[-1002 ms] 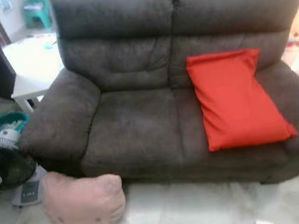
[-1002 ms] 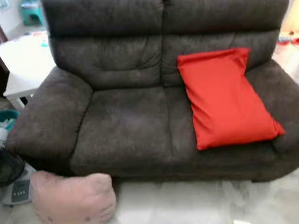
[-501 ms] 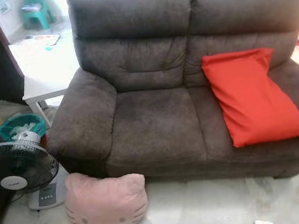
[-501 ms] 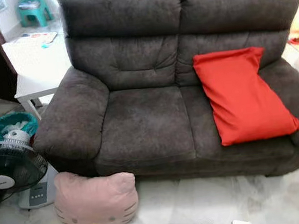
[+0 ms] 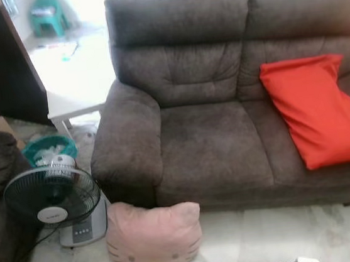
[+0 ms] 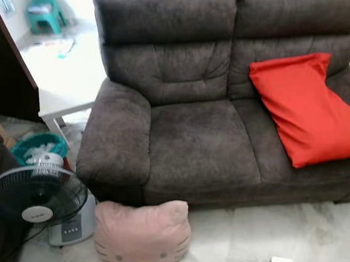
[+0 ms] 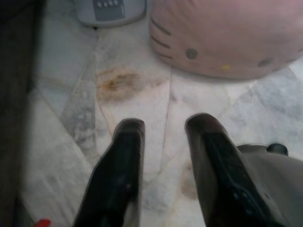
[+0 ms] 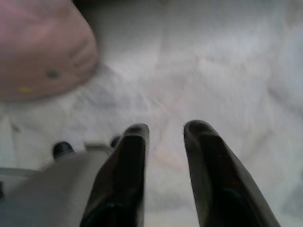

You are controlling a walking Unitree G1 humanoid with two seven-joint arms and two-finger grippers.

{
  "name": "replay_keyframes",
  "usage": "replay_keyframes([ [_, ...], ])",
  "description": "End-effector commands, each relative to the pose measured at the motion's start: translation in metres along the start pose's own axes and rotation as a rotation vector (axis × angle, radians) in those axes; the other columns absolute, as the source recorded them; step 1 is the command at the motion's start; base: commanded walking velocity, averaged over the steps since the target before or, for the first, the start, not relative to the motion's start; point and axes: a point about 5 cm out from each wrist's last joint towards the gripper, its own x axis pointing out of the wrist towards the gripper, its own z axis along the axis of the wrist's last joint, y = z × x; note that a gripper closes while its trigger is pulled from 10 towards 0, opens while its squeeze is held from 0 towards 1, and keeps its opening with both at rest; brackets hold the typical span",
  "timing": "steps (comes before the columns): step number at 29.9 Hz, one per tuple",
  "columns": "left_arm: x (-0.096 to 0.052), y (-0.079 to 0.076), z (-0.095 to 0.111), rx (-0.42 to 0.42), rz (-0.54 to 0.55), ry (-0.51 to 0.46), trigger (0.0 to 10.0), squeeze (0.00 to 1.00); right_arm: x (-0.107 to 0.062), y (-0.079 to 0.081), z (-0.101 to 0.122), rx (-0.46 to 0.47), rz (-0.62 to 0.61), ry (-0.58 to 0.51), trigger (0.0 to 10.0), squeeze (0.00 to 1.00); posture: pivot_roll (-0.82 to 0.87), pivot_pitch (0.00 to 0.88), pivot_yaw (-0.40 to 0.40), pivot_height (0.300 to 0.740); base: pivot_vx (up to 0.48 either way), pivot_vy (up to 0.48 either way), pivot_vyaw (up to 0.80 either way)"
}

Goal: Move the pillow to the sofa from floor

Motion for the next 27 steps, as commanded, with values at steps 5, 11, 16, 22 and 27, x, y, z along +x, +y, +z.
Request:
replay_keyframes([
  [5,-0.0015,0.0055,-0.0040,0.019,0.012,0.016,10.0,0.00,0.0009,0.0026,0.0018,0.001,0.005,-0.007,10.0,0.00,0.05,0.011,-0.050,0.740,0.000,0.235,0.00],
  [11,-0.0015,0.0051,-0.0034,0.015,0.006,0.009,10.0,0.00,0.0009,0.0027,0.0017,0.000,0.008,-0.007,10.0,0.00,0.05,0.017,-0.051,0.740,0.000,0.000,0.00],
  [16,-0.0015,0.0051,-0.0034,0.011,0.006,0.009,10.0,0.00,0.0009,0.0028,0.0018,0.000,0.010,-0.007,10.0,0.00,0.05,0.021,-0.053,0.740,0.000,0.000,0.00],
  [22,-0.0013,0.0051,-0.0035,0.012,0.005,0.016,10.0,0.00,0.0011,0.0030,0.0023,-0.012,0.012,-0.004,10.0,0.00,0.06,0.023,-0.054,0.740,0.000,0.000,0.00],
  [27,-0.0011,0.0053,-0.0031,0.009,0.004,0.018,10.0,0.00,0.0014,0.0039,0.0030,-0.016,0.016,-0.005,10.0,0.00,0.06,0.025,-0.052,0.740,0.000,0.000,0.00],
])
